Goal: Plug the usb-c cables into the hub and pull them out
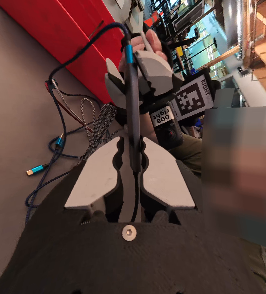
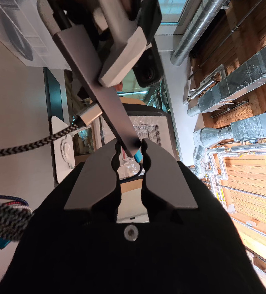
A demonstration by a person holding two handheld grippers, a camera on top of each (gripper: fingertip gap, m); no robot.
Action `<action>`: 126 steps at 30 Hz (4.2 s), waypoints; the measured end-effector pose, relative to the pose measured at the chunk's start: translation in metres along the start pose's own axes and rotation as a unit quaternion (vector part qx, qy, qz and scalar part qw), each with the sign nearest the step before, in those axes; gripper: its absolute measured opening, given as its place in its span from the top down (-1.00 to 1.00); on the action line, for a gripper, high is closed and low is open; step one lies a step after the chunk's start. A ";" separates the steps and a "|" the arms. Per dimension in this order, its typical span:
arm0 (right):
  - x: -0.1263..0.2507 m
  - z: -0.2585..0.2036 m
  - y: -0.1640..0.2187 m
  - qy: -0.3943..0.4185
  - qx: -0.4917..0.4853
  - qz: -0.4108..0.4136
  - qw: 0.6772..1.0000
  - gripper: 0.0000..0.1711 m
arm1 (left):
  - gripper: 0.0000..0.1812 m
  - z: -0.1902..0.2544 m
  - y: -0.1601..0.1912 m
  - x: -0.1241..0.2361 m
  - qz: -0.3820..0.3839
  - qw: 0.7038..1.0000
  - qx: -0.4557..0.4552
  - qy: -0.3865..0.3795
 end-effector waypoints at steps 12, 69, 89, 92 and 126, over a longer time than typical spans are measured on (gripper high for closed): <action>-0.011 -0.007 0.017 -0.030 -0.081 -0.062 0.994 0.63 | 0.90 -0.022 0.006 0.002 -0.031 0.998 -0.010 -0.057; -0.011 -0.029 -0.035 -0.097 -0.485 0.096 0.864 0.85 | 0.91 -0.017 -0.016 0.032 0.093 0.995 -0.021 -0.003; -0.010 -0.021 -0.030 0.016 -0.601 -0.004 0.799 0.85 | 0.91 -0.008 -0.034 0.028 0.202 0.977 -0.033 -0.058; -0.011 -0.022 -0.031 0.010 -0.637 -0.014 0.771 0.85 | 0.91 -0.009 -0.034 0.029 0.201 0.977 -0.033 -0.064; 0.010 0.012 -0.013 -0.330 -0.593 0.085 0.730 0.86 | 0.91 0.034 -0.034 0.142 0.353 0.920 -0.107 -0.134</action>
Point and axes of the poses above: each gripper's, where its closed fingertips meet, x back along the fingers, y out of its underside, z = x × y across the jaws, the point moved 4 cm from there along x, back along the fingers
